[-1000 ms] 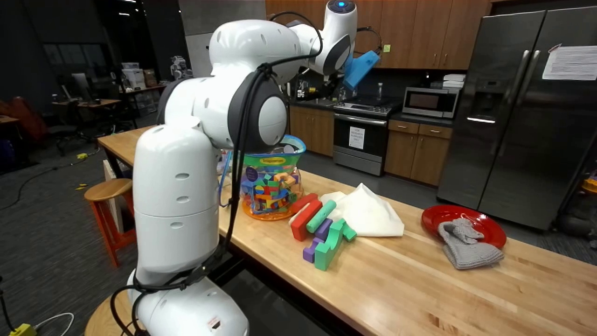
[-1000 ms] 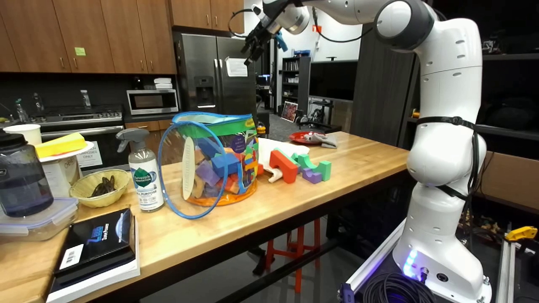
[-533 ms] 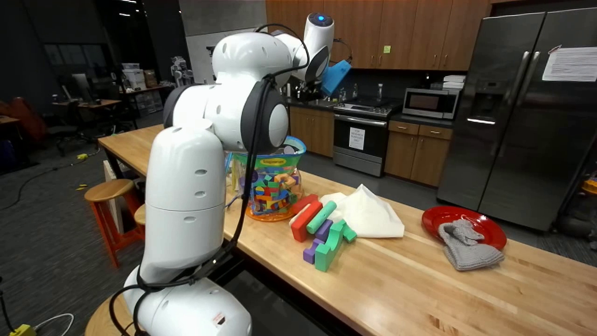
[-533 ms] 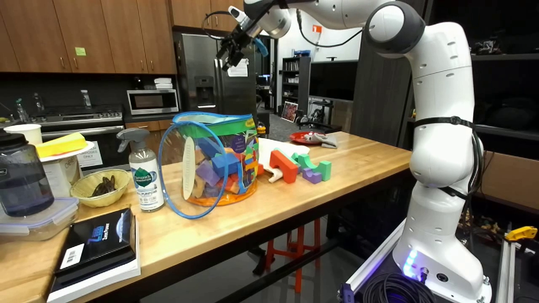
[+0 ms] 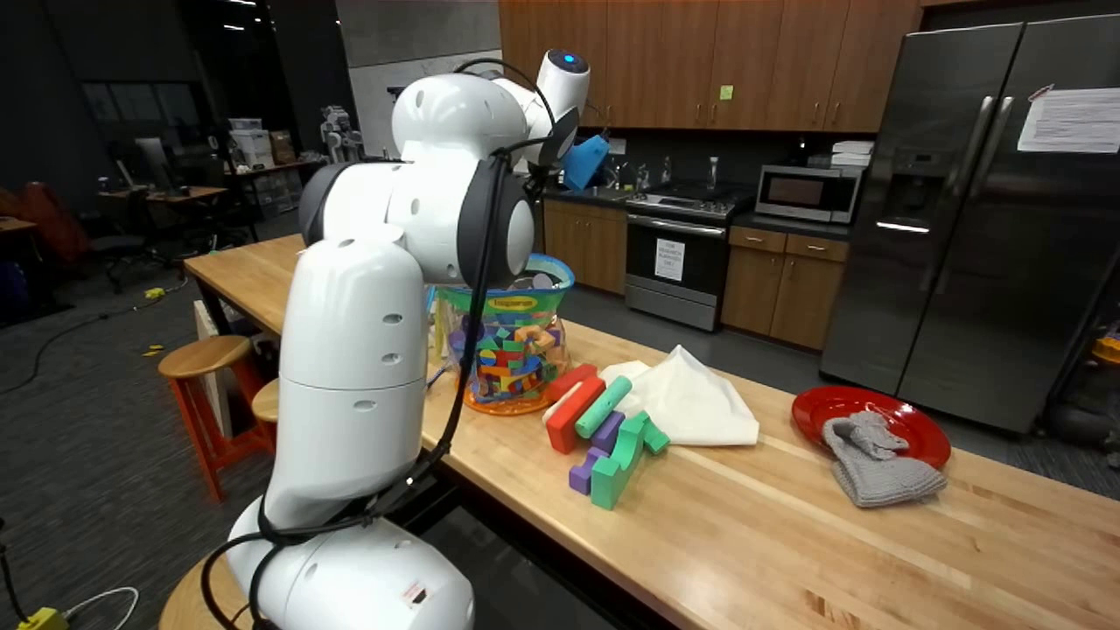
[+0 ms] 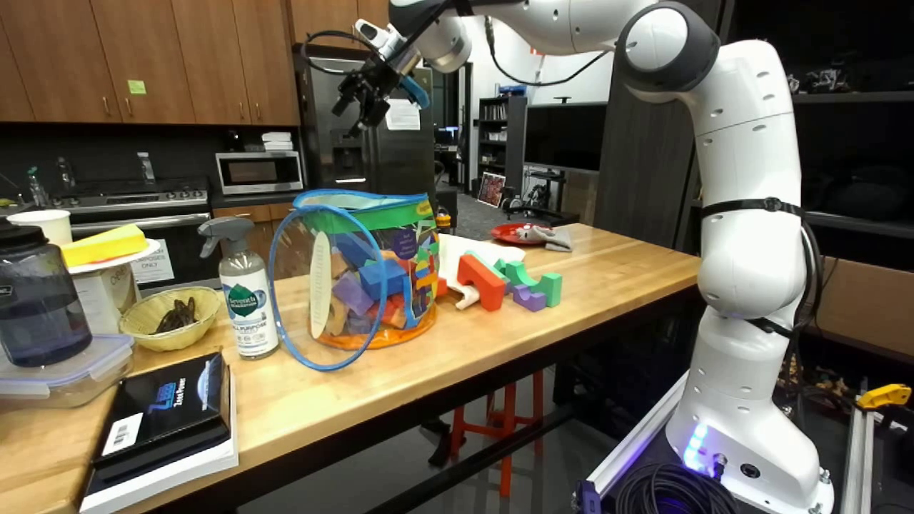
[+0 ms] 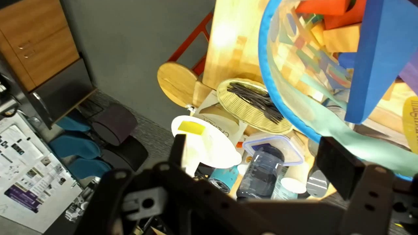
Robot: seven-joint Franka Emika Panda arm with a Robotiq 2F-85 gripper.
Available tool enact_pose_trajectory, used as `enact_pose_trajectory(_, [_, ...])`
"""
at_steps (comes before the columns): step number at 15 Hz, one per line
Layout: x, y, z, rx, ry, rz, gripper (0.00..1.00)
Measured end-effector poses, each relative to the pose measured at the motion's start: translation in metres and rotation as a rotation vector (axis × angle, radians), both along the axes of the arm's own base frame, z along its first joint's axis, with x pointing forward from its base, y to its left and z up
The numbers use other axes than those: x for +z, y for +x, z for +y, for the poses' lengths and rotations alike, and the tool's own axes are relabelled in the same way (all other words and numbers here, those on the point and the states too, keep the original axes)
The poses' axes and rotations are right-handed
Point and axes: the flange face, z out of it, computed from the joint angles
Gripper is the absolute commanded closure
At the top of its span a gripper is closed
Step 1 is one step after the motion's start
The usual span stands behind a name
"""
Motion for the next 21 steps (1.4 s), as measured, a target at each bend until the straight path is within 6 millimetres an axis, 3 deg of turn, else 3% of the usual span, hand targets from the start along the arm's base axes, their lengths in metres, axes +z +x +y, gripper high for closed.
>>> enact_pose_trajectory(3, [-0.022,-0.008,0.024,0.047,0.023,0.062,0.00])
enact_pose_trajectory(7, [-0.069,-0.024,0.054,0.093,0.056,0.179,0.00])
enact_pose_trajectory(11, [-0.106,-0.048,0.072,0.108,0.074,0.287,0.00])
enact_pose_trajectory(14, [-0.122,-0.065,0.065,0.088,0.059,0.337,0.00])
enact_pose_trajectory(21, [-0.136,-0.095,0.012,0.002,0.007,0.393,0.00])
